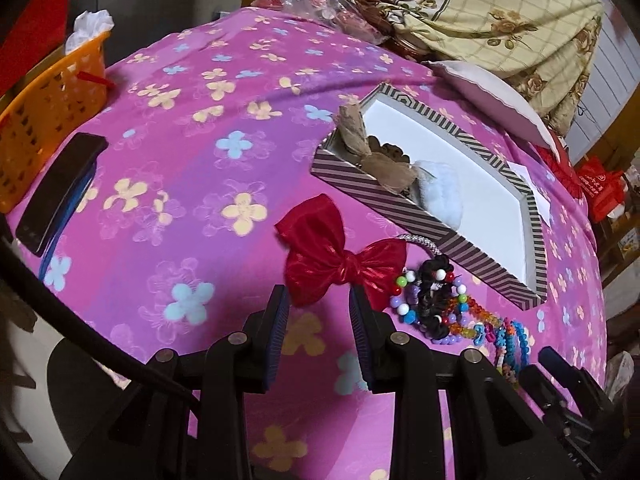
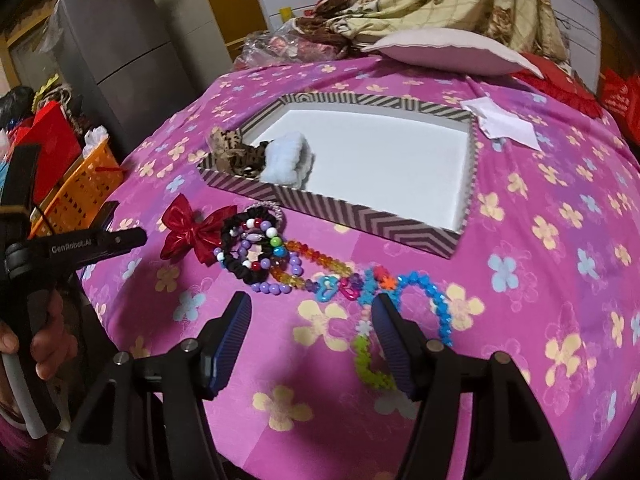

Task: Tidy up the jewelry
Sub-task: 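Move the left gripper onto the red satin bow and close it, then grasp the colorful beaded bracelet with right gripper while left lifts the red bow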

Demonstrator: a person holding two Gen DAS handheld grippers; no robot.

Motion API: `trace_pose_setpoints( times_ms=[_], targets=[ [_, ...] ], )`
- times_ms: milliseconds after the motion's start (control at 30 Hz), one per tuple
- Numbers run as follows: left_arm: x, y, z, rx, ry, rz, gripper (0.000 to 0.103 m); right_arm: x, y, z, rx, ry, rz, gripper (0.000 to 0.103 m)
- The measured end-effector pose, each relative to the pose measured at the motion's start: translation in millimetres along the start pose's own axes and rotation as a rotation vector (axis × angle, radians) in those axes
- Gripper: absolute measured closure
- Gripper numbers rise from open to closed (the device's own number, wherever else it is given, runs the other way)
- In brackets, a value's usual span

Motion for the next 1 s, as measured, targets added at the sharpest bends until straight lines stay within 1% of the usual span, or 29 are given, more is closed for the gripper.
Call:
trace_pose_setpoints(
  times_ms=[100, 200, 400, 467, 600, 733, 800, 933, 1000],
  targets=[
    [0.2, -2.6, -7.7, 0.014, -0.007, 0.001, 0.050, 9.4, -3.4, -9.7, 0.006, -0.009, 0.033, 0.047],
    [4.1, -4.4, -14.4, 0.026, -0.014, 0.014, 0.050, 21.0, -11.8, -20.5, -0.001, -0.027, 0.067, 0.052],
    [10.9, -5.0, -23.3, 0.041, -0.019, 0.027, 0.050, 34.3, -20.5, -50.2, 0.041, -0.037, 0.110, 0.069],
    [13.3, -6.4, -26.0, 0.045, -0.019, 0.031, 0.050, 38.2, -22.1, -60.4, 0.059, -0.045, 0.125, 0.073],
    [16.1, -10.7, -31.7, 0.048, -0.011, 0.039, 0.049, 43.9, -22.2, -73.1, 0.085, -0.056, 0.150, 0.078],
    [11.8, -15.3, -42.2, 0.051, 0.034, 0.042, 0.044, 47.2, -23.3, -85.9, 0.104, -0.056, 0.174, 0.081],
    [9.7, -16.9, -47.8, 0.056, 0.051, 0.044, 0.042, 47.5, -23.9, -91.2, 0.113, -0.067, 0.173, 0.085],
    [8.8, -18.8, -59.1, 0.073, 0.053, 0.048, 0.041, 47.7, -24.0, -96.1, 0.126, -0.074, 0.174, 0.089],
    [9.1, -19.6, -64.3, 0.079, 0.053, 0.054, 0.041, 48.5, -23.9, -95.7, 0.129, -0.079, 0.179, 0.093]
  ],
)
Point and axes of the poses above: each gripper's, at about its wrist camera, not at the fingertips, and z roughly against the way its jaws point, x to its left, y to its underside, the point moved 8 cm from there along -z, roughly the way its jaws point, and after that the axes turned 15 degrees about -z, right-handed, at the moved point
